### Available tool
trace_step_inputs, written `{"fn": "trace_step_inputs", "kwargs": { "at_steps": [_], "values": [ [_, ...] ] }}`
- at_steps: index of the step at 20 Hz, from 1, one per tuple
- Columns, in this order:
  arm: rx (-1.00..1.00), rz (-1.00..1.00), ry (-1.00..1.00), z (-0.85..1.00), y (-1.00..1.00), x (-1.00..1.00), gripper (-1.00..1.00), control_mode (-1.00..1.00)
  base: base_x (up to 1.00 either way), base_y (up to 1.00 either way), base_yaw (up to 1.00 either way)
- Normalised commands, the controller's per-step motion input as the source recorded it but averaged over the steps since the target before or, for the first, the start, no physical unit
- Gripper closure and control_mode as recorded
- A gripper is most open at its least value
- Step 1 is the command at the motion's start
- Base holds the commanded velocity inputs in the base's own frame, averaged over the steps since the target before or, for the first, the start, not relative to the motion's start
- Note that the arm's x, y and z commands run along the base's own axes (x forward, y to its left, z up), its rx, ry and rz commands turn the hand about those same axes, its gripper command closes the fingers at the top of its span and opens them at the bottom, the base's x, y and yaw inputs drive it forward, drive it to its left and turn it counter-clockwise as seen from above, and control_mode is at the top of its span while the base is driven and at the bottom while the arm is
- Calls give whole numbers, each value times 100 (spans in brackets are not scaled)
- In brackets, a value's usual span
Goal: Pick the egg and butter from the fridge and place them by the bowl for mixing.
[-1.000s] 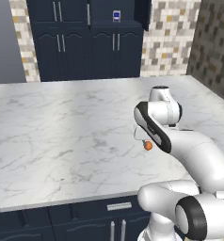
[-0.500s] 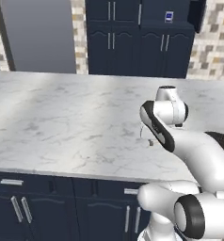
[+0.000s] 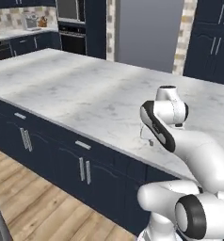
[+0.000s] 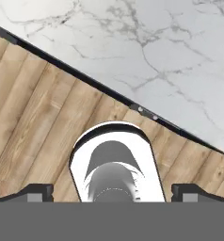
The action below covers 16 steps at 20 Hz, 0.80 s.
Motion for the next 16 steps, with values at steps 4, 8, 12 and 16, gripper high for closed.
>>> {"fn": "trace_step_inputs", "kwargs": {
  "at_steps": [4,8,12,16],
  "values": [
    [0,0,0,0,0,0,-100,100,25,27,55],
    [0,0,0,0,0,0,-100,100,13,41,54],
    [0,0,0,0,0,0,-100,100,33,34,51],
    [0,0,0,0,0,0,-100,100,57,24,41]
  ]
}}
